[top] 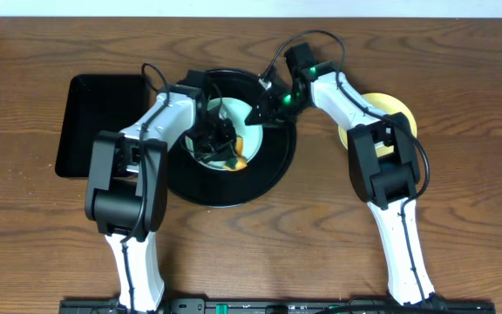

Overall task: Clean dirty plates on tray and stack at the side
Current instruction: 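Scrub the sauce off the light-blue plate with the left-held sponge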

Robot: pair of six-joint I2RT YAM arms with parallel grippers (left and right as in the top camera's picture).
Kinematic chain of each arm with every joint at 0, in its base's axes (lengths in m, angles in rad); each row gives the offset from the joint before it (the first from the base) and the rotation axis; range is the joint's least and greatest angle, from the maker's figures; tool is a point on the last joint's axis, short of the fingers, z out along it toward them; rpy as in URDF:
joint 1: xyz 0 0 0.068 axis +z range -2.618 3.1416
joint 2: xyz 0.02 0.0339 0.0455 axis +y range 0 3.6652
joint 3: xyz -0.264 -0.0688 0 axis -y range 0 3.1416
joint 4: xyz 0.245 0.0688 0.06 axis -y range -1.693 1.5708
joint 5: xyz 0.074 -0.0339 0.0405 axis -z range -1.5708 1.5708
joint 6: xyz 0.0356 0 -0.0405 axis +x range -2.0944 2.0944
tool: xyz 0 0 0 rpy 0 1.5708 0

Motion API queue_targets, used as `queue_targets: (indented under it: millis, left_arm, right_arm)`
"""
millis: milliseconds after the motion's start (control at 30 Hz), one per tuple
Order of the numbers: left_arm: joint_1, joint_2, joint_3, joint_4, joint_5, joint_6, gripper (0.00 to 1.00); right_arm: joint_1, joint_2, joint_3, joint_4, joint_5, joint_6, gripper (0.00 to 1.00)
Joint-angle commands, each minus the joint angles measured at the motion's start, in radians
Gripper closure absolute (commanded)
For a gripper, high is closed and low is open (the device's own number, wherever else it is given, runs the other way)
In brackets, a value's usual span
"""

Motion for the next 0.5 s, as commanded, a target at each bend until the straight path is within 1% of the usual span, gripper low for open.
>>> queue_targets:
  millis: [0, 100, 133, 333, 467]
  left_arm:
    - [-0.039, 0.074, -0.053, 0.003, -0.055, 0.016, 0.93]
    - [-0.036, 0.073, -0.053, 0.004, -0.055, 0.016, 0.93]
    - [-0.034, 0.074, -0.053, 0.004, -0.055, 0.016, 0.92]
    - [-0.019, 0.073, -0.051, 0.005, -0.055, 0.016, 0.93]
    - [-0.003, 0.045, -0.013, -0.047, -0.055, 0.042, 0.93]
  right_arm:
    - [0.053, 0.129, -0.069, -0.04, 0.007, 0.032, 0.81]
    - [0.05, 0.129, -0.069, -0.045, 0.007, 0.032, 0.98]
    - [0.05, 0.129, -0.069, -0.047, 0.007, 0.032, 0.99]
    - [0.048, 0.129, -0.069, -0.043, 0.006, 0.031, 0.99]
    - [0.039, 0.128, -0.069, -0.03, -0.02, 0.028, 0.99]
